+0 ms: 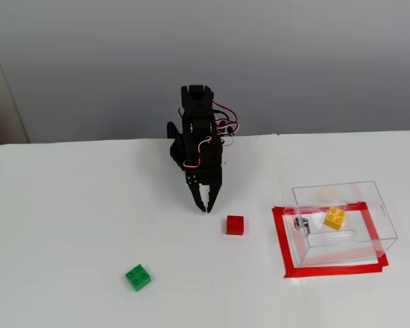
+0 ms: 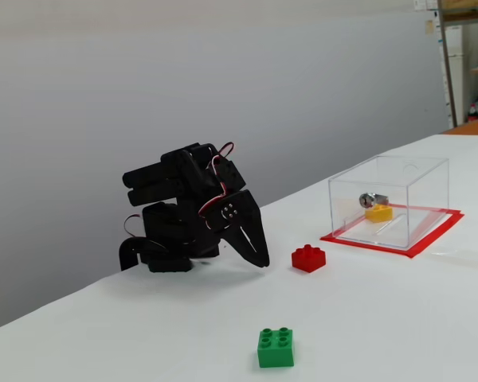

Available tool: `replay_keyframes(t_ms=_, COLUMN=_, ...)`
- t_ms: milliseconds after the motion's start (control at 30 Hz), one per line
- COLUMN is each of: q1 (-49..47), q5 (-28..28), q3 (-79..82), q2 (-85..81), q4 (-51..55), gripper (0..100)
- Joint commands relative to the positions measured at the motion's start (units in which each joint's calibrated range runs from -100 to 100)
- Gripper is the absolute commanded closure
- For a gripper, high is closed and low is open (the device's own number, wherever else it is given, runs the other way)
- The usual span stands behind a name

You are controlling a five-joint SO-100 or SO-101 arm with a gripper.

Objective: Pick the yellow lego brick and place it into the transparent box

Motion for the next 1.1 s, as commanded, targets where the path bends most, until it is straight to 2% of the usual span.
replay_keyframes(t_ms=0, q1=-1.6, q5=-0.2, q3=0.4, q2=-0.4, q4=-1.1, gripper=99)
replay_keyframes(t_ms=1067, q1=-4.6, q5=0.2, q3=0.4, q2=-0.4, q4=-1.1, gripper=99)
